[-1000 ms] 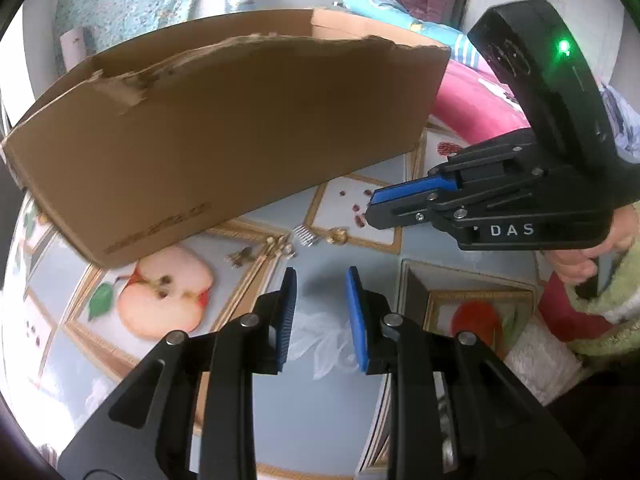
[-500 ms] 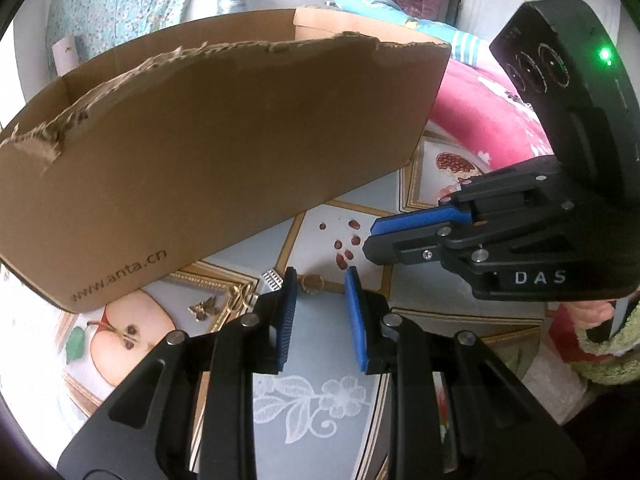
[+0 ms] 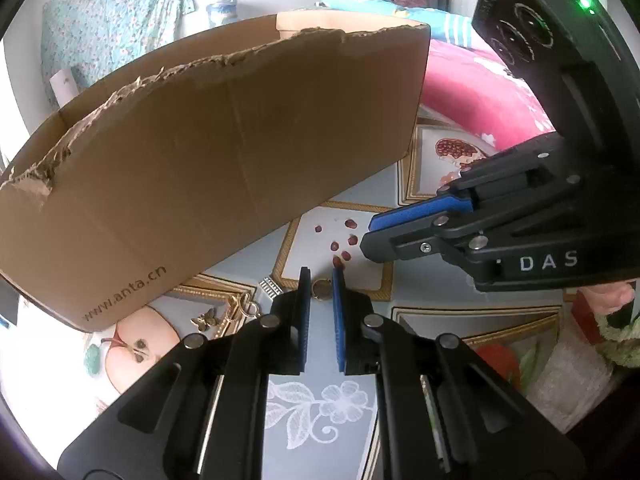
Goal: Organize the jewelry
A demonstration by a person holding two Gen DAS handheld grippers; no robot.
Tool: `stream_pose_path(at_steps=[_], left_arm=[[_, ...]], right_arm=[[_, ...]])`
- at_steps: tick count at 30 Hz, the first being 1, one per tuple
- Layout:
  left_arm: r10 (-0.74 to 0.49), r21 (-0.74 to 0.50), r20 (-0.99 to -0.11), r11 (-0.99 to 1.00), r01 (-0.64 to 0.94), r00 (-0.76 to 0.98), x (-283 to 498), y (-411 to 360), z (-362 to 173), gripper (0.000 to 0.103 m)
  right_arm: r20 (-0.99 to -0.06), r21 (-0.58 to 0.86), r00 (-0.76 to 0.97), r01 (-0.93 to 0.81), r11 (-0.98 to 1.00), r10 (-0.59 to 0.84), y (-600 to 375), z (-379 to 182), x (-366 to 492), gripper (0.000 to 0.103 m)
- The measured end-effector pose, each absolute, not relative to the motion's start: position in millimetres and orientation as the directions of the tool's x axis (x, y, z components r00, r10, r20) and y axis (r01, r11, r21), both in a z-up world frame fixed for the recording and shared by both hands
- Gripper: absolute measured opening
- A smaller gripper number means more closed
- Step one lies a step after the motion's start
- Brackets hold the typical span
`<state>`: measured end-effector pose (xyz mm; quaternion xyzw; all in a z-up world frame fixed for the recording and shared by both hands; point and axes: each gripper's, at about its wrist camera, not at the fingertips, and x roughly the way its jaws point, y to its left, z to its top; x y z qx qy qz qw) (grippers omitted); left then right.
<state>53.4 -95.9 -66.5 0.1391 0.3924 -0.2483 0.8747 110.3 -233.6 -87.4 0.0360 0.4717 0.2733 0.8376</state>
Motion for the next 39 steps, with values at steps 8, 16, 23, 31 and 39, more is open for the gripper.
stream_pose_path(at_steps=[8, 16, 23, 31, 39], left_arm=[[-0.35, 0.031, -0.744, 0.832, 0.553, 0.569, 43.7, -89.8, -56.2, 0.01], [-0.49, -0.068, -0.596, 0.82, 0.568, 0.636, 33.5, -56.0, 21.6, 0.01], [-0.496, -0.12, -0.571, 0.839, 0.531, 0.654, 82.1, -36.0, 66.9, 0.01], [-0.496, -0.357, -0.79, 0.85, 0.387, 0.359, 213.3, -21.3, 33.3, 0.01], [-0.535, -0.507, -0.842, 0.831, 0.227, 0.077, 286.3, -42.1, -24.3, 0.01]], right_arm=[[-0.752, 0.3, 0.446, -0.423, 0.855, 0.485, -239.9, -65.5, 98.5, 0.011], [-0.619, 0.238, 0.571, -0.517, 0.822, 0.539, -239.0, 20.8, 84.6, 0.011], [-0.637, 0.208, 0.538, -0.57, 0.795, 0.552, -217.4, 62.9, 144.4, 0.011], [-0.856, 0.224, 0.29, -0.54, 0.811, 0.429, -184.5, 19.2, 232.8, 0.011], [-0.931, 0.161, 0.202, -0.522, 0.838, 0.305, -180.3, -14.9, 258.0, 0.011]])
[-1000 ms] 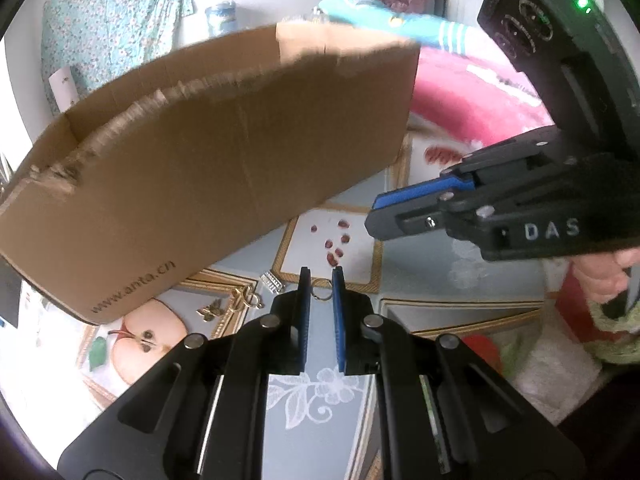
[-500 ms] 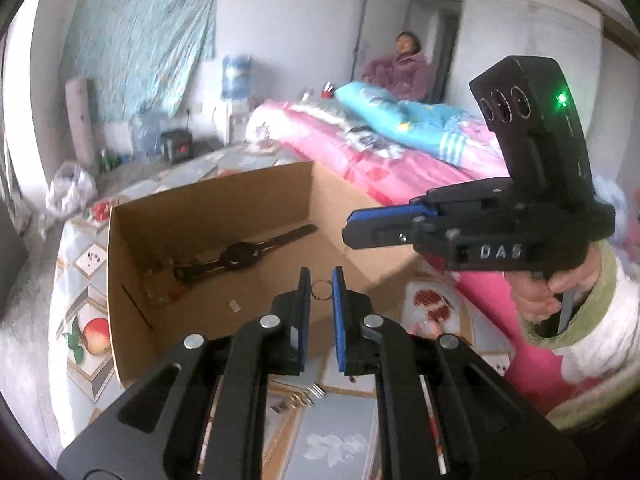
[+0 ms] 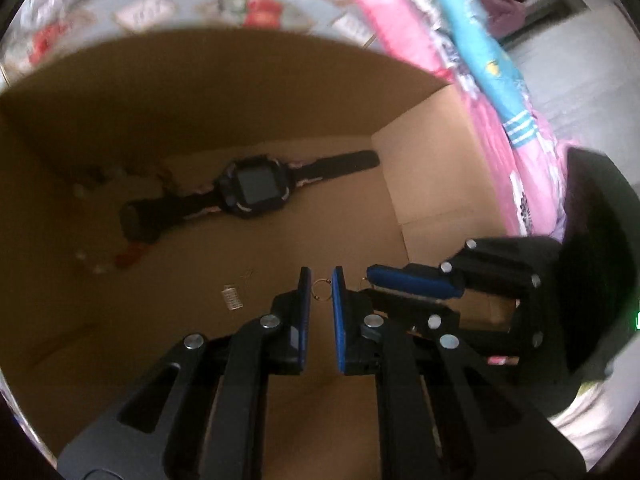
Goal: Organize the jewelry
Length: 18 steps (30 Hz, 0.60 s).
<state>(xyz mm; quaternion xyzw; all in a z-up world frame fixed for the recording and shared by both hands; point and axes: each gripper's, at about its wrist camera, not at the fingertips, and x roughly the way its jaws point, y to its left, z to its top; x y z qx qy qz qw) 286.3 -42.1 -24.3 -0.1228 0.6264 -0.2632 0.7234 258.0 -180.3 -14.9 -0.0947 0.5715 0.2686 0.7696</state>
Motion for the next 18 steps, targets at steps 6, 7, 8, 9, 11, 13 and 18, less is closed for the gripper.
stream_pose_path(at_steps=[6, 7, 8, 9, 11, 13, 18], left_arm=[[-0.5, -0.488, -0.866, 0.851, 0.192, 0.017, 299.5, -59.5, -44.0, 0.01], [-0.494, -0.483, -0.869, 0.856, 0.184, 0.019, 301.8, -60.1, -45.1, 0.011], [-0.494, -0.483, -0.869, 0.858, 0.174, 0.021, 302.7, -59.7, -45.6, 0.017], [-0.49, -0.481, -0.871, 0.862, 0.162, 0.022, 302.9, -59.1, -46.6, 0.02], [-0.482, -0.472, -0.876, 0.867, 0.159, 0.03, 303.6, -58.3, -45.2, 0.021], [-0.483, -0.471, -0.874, 0.869, 0.154, 0.051, 303.0, -55.2, -42.3, 0.021], [-0.499, -0.472, -0.853, 0.863, 0.178, 0.155, 295.2, -40.3, -17.4, 0.021]], right_arm=[[-0.943, 0.095, 0.222, -0.532, 0.841, 0.247, -184.1, -21.4, 258.0, 0.012], [-0.942, 0.09, 0.228, -0.532, 0.842, 0.245, -186.2, -19.4, 258.4, 0.012], [-0.941, 0.088, 0.234, -0.53, 0.843, 0.245, -186.9, -18.1, 257.2, 0.012], [-0.939, 0.09, 0.237, -0.524, 0.847, 0.247, -188.6, -17.8, 256.6, 0.012], [-0.933, 0.098, 0.25, -0.517, 0.85, 0.259, -192.2, -16.1, 255.7, 0.013], [-0.925, 0.097, 0.27, -0.511, 0.854, 0.267, -194.3, -10.3, 251.1, 0.013], [-0.896, 0.125, 0.319, -0.485, 0.866, 0.308, -209.1, 8.3, 244.2, 0.014]])
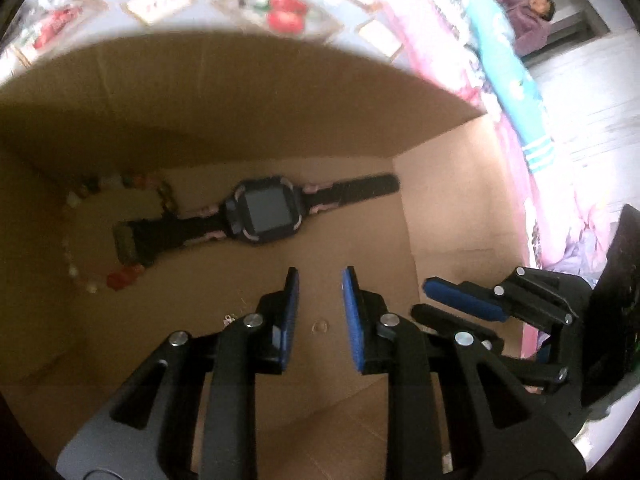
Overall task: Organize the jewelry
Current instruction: 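Withdraw both tools from the box toward the remaining jewelry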
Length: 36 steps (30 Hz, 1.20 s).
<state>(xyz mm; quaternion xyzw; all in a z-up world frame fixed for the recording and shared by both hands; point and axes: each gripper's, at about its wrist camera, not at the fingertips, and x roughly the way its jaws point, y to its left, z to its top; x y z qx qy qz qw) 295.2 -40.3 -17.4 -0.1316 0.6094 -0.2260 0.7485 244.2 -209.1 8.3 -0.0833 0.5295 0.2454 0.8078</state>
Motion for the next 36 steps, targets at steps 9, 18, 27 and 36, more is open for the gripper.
stream_pose_path(at_steps=[9, 18, 27, 36], left_arm=[[-0.546, -0.462, -0.756, 0.835, 0.298, 0.36, 246.9, -15.6, 51.2, 0.021], [-0.528, -0.338, -0.572, 0.849, 0.406, 0.628, 110.4, 52.9, 92.7, 0.036], [-0.424, -0.295, -0.68, 0.905, 0.306, 0.598, 51.1, 45.6, 6.1, 0.046], [-0.288, -0.122, -0.785, 0.94, 0.32, 0.548, 47.4, 5.8, -50.2, 0.046]], right_arm=[[-0.791, 0.212, 0.434, -0.466, 0.859, 0.431, -240.6, 59.4, 217.3, 0.014], [-0.653, 0.253, 0.433, -0.649, 0.717, 0.622, -238.5, 77.8, 120.2, 0.023], [-0.772, 0.252, 0.36, -0.583, 0.772, 0.524, -186.0, -18.9, 100.1, 0.032], [-0.82, 0.109, 0.419, -0.554, 0.826, 0.389, -152.6, -60.3, 110.8, 0.028]])
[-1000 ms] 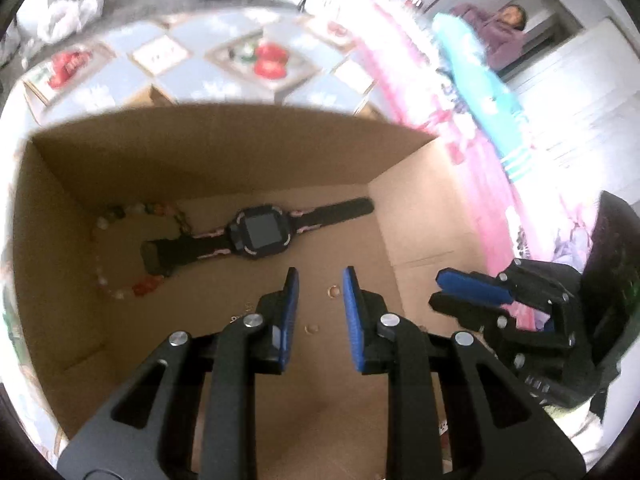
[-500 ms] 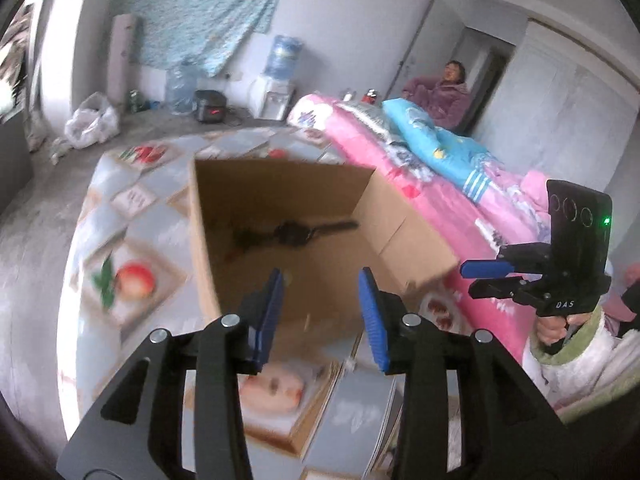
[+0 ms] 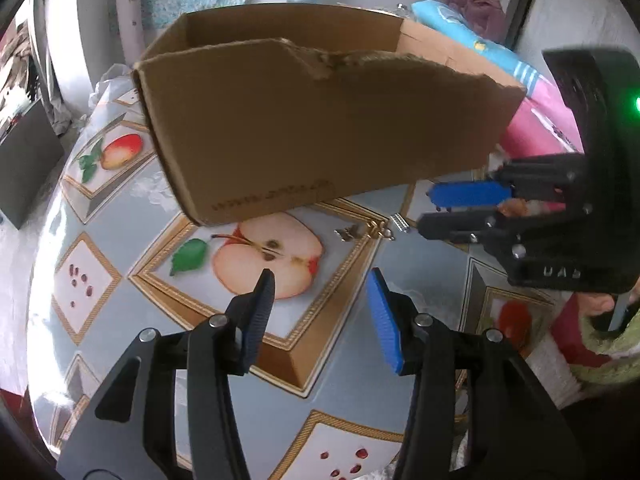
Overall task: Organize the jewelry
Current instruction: 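Withdraw both tools from the box toward the remaining jewelry, then grasp a silver spring clasp with the right tool while the left tool grasps a gold earring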
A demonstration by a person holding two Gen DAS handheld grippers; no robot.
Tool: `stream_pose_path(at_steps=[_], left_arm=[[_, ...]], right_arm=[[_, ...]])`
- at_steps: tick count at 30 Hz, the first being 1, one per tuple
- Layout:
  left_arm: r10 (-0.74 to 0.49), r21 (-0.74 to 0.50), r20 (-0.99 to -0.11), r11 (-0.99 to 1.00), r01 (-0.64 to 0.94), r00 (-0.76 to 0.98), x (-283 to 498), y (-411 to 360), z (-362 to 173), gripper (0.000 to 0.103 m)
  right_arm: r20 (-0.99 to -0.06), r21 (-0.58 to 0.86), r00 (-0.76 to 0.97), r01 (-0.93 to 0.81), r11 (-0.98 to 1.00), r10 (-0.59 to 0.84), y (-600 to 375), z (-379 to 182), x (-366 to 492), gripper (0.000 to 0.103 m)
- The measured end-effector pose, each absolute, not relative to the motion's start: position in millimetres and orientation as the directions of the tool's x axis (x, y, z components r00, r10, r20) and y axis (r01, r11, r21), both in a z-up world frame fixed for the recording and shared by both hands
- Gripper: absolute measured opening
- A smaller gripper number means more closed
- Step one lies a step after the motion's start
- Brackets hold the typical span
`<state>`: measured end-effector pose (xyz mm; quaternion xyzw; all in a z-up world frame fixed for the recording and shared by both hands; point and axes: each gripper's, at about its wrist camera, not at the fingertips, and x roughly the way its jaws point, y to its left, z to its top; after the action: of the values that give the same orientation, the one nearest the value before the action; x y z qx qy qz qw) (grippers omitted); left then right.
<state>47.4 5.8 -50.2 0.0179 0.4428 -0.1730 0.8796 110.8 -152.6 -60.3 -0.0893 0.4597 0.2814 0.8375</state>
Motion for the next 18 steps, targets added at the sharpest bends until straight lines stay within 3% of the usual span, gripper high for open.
stream_pose_path(at_steps=[12, 18], left_arm=[[-0.251, -0.05, -0.784, 0.937, 0.346, 0.567, 37.1, -15.8, -62.3, 0.046], [-0.248, -0.036, -0.782, 0.934, 0.355, 0.572, 35.7, -17.2, -63.0, 0.046]], right_arm=[[-0.842, 0.058, 0.422, -0.549, 0.834, 0.336, -133.5, -74.7, 122.9, 0.008], [-0.847, 0.079, 0.413, -0.526, 0.847, 0.336, -145.0, -76.1, 116.5, 0.006]])
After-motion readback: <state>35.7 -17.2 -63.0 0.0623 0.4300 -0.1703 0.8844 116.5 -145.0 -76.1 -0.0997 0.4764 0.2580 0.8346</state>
